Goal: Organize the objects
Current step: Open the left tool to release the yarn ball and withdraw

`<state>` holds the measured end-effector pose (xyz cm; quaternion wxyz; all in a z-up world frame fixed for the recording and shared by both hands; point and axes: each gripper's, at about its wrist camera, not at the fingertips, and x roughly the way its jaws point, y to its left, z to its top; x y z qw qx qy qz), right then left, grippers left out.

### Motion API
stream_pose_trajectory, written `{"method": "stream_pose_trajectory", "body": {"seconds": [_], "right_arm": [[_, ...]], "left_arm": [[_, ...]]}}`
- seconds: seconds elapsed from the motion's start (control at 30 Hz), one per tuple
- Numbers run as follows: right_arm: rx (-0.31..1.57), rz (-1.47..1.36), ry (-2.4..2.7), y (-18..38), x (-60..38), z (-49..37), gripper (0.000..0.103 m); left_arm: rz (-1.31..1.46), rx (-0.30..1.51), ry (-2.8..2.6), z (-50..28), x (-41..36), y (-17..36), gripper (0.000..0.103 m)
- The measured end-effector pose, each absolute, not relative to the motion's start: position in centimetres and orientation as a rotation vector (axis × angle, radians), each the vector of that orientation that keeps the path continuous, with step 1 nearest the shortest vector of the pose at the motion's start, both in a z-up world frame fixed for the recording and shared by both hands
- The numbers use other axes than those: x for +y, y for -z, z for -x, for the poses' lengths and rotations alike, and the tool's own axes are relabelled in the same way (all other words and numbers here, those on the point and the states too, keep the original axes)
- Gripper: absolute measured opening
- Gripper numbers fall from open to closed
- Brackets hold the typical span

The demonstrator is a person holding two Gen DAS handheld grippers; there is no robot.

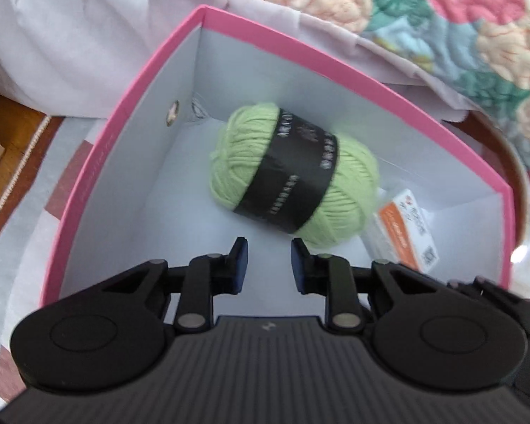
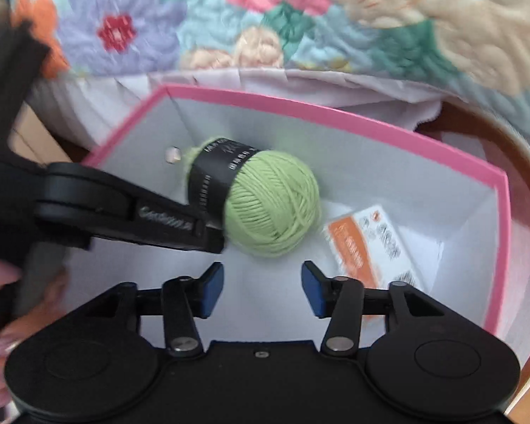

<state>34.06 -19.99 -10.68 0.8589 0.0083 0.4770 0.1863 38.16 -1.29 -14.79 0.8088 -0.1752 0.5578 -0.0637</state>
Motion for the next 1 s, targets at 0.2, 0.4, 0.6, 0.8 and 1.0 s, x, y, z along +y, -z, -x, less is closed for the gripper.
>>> {"method": "stream_pose_trajectory", "body": {"seconds": [0.2,0.4,0.6,0.8,1.0], "right_arm": [[0.983,0.033,-0.378,10.6,-21.2,-32.3,0.058],[0.981,-0.039,-0.369,11.7,-21.4,-31.4,0.058],[0.934,-0.112,-0.398,8.1,-21.9,-28.1,0.073],[0.868,-0.036,-0.467,2.8,-21.2,-23.1,0.081],[0.827,0.03,-0.499,-1.2,-20.7,-17.8,0.089]], "left_arm": [[0.391,1.183,0.078,-38.4,-1.1,13.9,0.025],[0.326,1.197,0.092,-36.6,-1.1,11.7,0.03],[0.226,1.188,0.126,-32.3,0.2,7.1,0.049],[0.073,1.162,0.161,-27.7,1.4,2.2,0.065],[-0.027,1.135,0.197,-23.0,2.0,-1.6,0.077]]}}
